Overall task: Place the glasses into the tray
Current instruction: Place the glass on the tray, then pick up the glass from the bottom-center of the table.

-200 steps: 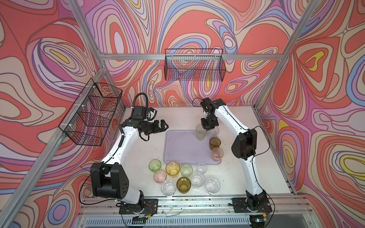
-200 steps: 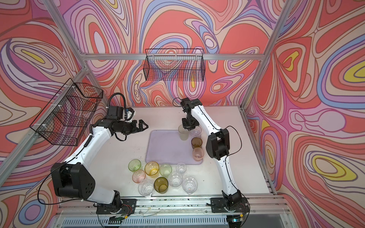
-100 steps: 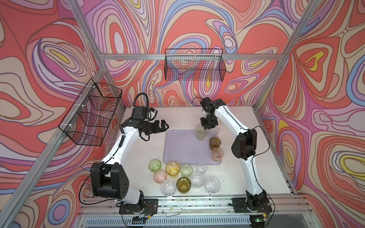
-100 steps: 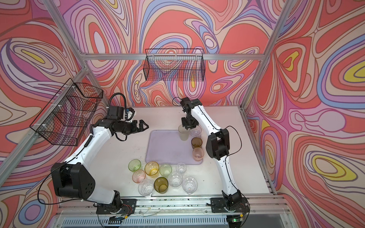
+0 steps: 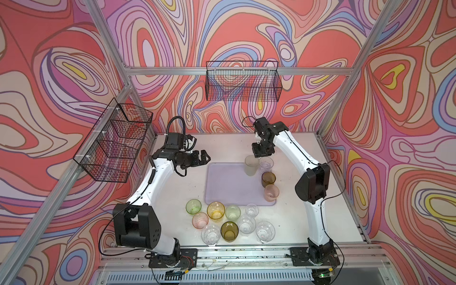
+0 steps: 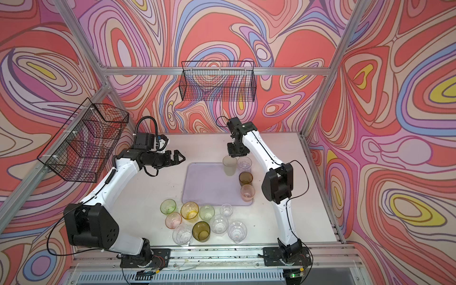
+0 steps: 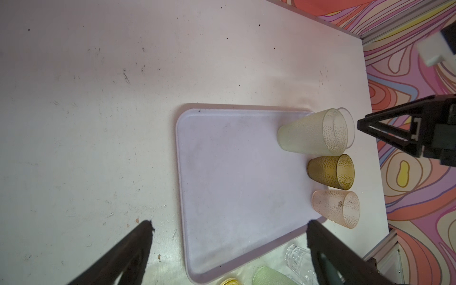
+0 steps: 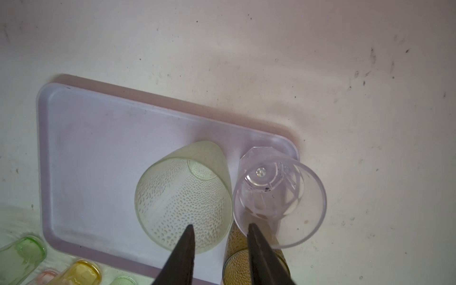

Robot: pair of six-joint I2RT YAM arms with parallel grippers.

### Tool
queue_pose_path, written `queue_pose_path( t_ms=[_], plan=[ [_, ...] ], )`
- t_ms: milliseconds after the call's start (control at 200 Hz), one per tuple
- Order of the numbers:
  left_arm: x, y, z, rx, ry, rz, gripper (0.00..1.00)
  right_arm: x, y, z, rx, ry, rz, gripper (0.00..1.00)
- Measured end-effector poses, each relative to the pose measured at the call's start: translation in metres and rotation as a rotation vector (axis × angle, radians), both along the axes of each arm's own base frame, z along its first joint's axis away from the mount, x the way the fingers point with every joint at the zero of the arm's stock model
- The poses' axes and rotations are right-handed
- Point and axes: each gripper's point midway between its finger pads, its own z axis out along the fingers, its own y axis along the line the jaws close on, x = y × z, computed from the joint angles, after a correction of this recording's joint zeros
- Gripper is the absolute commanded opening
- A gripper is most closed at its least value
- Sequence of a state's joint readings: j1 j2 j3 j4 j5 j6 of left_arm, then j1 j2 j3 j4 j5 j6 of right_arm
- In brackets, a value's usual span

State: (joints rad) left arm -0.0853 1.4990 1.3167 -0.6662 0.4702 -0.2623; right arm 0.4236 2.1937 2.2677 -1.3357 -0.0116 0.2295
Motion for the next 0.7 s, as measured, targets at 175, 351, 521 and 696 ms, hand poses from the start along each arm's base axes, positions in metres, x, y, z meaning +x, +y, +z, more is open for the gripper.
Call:
queue_pose_path(
  t_ms=[175,351,521,696],
  plan=[
    [-0.001,0.000,-0.001,0.001,0.005,0.000,1.00,-0.009,-0.003,0.024,0.017,-0.044,0.006,0.37],
    [-0.001,0.000,-0.001,0.001,0.007,0.000,1.00,-0.025,-0.006,0.031,0.010,-0.043,0.013,0.37],
    [-0.001,0.001,-0.001,0.003,0.007,0.002,1.00,-0.050,-0.008,0.034,-0.012,-0.018,0.035,0.36],
    [-0.001,0.001,-0.001,0.004,0.007,0.001,1.00,-0.084,-0.008,0.039,-0.041,0.009,0.069,0.37]
  ],
)
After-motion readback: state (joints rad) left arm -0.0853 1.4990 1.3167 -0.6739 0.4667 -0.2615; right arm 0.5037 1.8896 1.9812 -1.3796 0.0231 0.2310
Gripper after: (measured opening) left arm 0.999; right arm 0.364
